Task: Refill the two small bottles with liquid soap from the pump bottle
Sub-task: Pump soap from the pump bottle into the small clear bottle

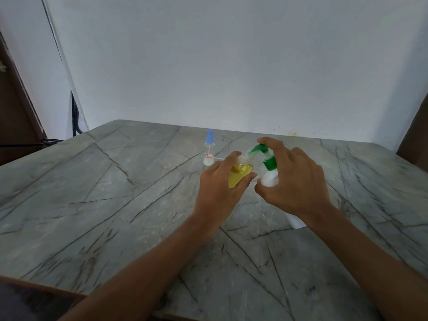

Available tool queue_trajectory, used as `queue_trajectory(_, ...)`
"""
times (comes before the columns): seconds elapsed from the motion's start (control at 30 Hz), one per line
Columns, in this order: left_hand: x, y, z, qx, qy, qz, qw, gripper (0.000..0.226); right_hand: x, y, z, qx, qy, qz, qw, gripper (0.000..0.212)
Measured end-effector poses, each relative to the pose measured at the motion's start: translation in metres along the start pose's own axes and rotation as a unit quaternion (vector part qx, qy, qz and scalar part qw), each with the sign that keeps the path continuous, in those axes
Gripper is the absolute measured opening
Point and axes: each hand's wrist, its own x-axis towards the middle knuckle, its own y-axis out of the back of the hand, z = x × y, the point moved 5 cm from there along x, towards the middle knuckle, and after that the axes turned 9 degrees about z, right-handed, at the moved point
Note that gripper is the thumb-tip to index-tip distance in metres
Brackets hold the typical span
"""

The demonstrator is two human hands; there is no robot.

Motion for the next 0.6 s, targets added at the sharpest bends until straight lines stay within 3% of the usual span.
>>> queue_trajectory(0.13, 0.0015, 0.0014, -0.0007, 0.014, 0.0, 0.001, 1.0, 0.053, -0.0013, 0.0, -0.0012, -0.016, 0.005, -0.018, 1.0, 0.096)
queue_trajectory(0.6, -0.0004, -0.0025, 0.0009, 0.005, -0.011, -0.01, 1.0, 0.054, 0.0035, 0.0022, -0.0022, 0.022, -0.004, -0.001, 1.0, 0.078)
